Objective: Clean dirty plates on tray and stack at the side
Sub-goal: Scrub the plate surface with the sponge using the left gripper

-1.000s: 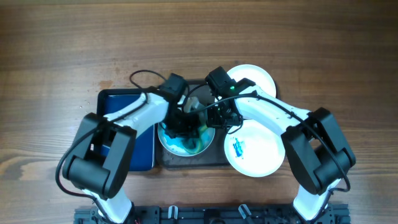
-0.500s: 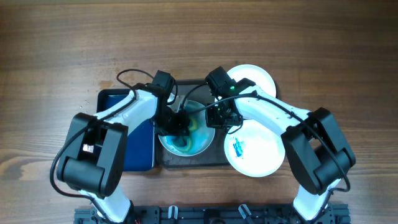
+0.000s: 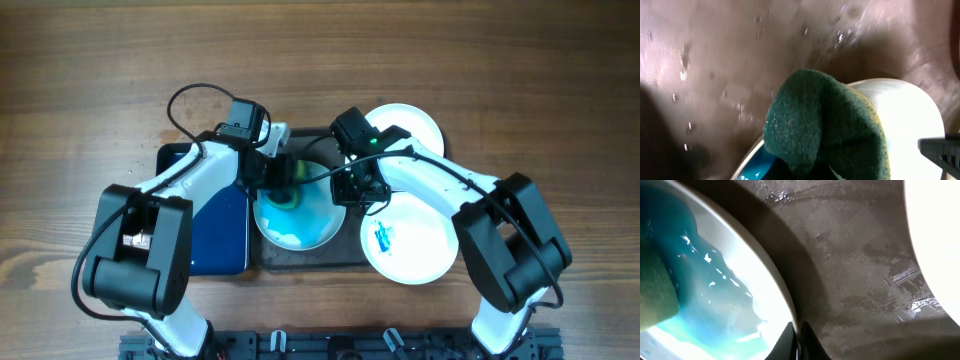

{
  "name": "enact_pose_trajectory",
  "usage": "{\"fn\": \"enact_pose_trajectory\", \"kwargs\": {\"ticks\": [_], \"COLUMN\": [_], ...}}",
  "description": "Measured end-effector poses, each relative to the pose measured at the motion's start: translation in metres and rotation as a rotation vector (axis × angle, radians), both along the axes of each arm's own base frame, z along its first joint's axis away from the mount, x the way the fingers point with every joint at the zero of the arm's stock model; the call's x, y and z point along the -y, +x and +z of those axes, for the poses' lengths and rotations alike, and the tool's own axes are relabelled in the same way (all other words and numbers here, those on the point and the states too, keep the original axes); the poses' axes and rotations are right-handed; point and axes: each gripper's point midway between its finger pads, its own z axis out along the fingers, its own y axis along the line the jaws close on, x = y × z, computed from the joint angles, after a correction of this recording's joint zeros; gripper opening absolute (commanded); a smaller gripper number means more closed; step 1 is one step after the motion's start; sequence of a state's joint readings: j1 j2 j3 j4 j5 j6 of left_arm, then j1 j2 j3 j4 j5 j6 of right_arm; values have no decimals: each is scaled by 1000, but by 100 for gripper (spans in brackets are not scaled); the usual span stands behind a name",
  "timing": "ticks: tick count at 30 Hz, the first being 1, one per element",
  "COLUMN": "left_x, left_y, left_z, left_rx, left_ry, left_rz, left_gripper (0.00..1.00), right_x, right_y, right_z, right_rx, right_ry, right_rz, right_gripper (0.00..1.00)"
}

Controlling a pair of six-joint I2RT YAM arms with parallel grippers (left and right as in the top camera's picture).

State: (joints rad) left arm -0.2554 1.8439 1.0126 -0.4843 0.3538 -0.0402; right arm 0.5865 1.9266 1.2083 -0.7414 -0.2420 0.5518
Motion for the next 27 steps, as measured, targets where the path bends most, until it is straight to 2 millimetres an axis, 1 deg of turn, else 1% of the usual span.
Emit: {"fn": "enact_pose_trajectory", "kwargs": {"ticks": [5, 7, 11, 15, 20, 27], "left_x": [2, 3, 5, 9, 19, 52], "left_y": [16, 20, 21, 19, 14, -6], "left_z": [2, 2, 3, 3, 3, 4], "left_rx": [103, 131, 163, 179, 179, 182], "left_ry": [9, 11, 10, -25, -73, -93], "left_rz": [-68, -101, -166, -223, -280, -404], "left_gripper": [4, 4, 4, 4, 4, 4], "right_x": [1, 2, 2, 3, 5, 9], "right_y": [2, 2, 2, 2, 0, 0], "right_z": [0, 0, 0, 0, 0, 0], "right_rx": [2, 2, 0, -2, -10, -21], "right_ry": [1, 1, -1, -5, -11, -18], "right_rz": [-7, -8, -9, -10, -12, -20], "right_gripper": [4, 5, 4, 4, 5, 4]}}
